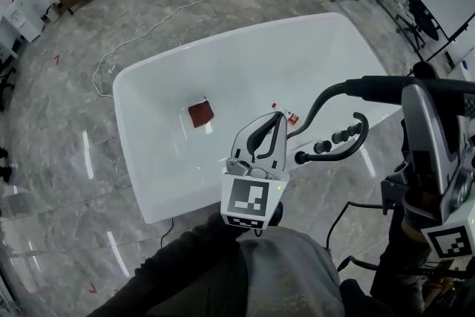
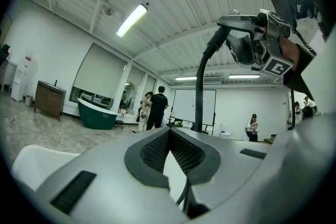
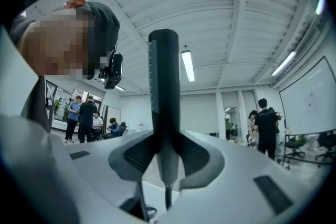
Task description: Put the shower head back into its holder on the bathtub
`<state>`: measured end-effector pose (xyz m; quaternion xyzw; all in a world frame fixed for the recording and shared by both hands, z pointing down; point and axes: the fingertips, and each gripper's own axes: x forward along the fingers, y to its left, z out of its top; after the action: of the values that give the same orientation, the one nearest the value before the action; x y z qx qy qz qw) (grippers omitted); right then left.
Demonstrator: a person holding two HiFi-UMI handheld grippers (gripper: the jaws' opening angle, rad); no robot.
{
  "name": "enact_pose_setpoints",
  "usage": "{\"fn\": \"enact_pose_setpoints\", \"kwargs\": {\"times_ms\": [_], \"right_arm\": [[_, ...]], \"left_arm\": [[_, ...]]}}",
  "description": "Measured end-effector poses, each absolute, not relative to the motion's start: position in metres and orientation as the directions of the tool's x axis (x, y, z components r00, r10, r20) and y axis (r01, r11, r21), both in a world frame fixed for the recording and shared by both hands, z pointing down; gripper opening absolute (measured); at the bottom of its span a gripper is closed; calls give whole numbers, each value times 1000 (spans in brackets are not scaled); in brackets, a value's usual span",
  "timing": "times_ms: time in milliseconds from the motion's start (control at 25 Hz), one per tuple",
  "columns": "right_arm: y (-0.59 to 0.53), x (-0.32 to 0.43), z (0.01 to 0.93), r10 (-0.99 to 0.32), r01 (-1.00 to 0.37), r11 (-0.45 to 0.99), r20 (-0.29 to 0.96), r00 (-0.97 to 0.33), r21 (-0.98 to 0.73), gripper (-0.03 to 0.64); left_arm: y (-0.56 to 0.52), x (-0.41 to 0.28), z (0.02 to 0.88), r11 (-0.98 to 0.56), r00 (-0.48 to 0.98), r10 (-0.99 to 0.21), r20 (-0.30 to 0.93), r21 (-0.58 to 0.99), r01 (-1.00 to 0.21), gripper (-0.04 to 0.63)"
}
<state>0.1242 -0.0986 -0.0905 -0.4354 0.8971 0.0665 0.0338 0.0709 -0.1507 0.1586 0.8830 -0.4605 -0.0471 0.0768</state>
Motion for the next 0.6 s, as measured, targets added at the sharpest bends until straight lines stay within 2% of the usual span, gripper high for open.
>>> {"fn": "enact_pose_setpoints", "kwargs": {"times_ms": [280, 600], "right_arm": [[-81, 126, -103, -781, -791, 603, -128, -611, 103, 141], [-88, 142, -15, -823, -823, 567, -9, -567, -27, 141]], "left_arm": [[-146, 71, 150, -571, 576, -817, -31, 184, -800, 3], [-134, 75, 166, -578, 590, -808, 17, 178, -797, 3]]}}
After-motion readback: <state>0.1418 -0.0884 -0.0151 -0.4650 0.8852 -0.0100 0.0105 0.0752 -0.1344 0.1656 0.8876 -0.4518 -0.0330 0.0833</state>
